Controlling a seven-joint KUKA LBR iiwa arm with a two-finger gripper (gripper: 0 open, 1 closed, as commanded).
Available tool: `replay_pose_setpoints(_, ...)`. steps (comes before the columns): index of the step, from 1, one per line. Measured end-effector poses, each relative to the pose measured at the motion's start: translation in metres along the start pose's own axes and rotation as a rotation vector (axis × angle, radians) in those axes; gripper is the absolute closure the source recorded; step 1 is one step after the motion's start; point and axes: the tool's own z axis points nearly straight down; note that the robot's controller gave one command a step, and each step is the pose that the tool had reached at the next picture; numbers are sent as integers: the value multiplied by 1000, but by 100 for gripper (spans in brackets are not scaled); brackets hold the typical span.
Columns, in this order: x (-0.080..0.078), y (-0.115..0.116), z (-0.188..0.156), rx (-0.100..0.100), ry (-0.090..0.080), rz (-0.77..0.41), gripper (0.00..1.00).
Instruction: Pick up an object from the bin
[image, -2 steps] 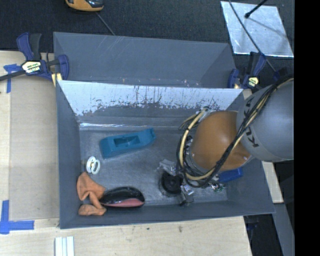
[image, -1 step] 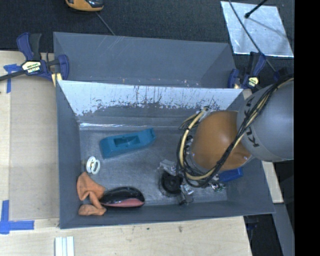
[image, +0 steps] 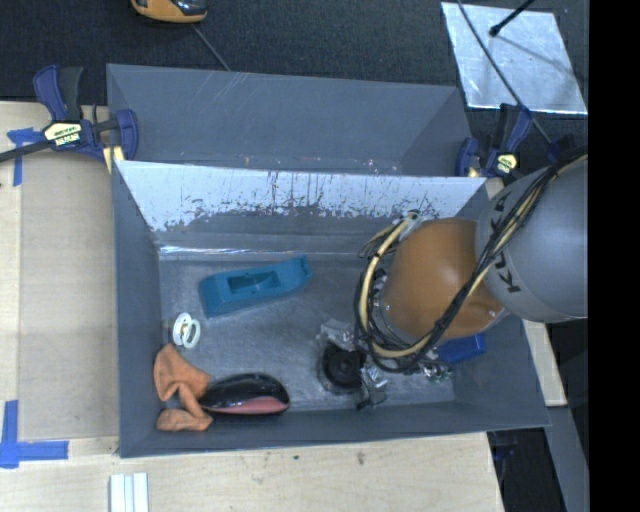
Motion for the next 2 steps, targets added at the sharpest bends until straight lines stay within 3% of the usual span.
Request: replay_pose_setpoints(2,3,1,-29,-10,24,-1,100)
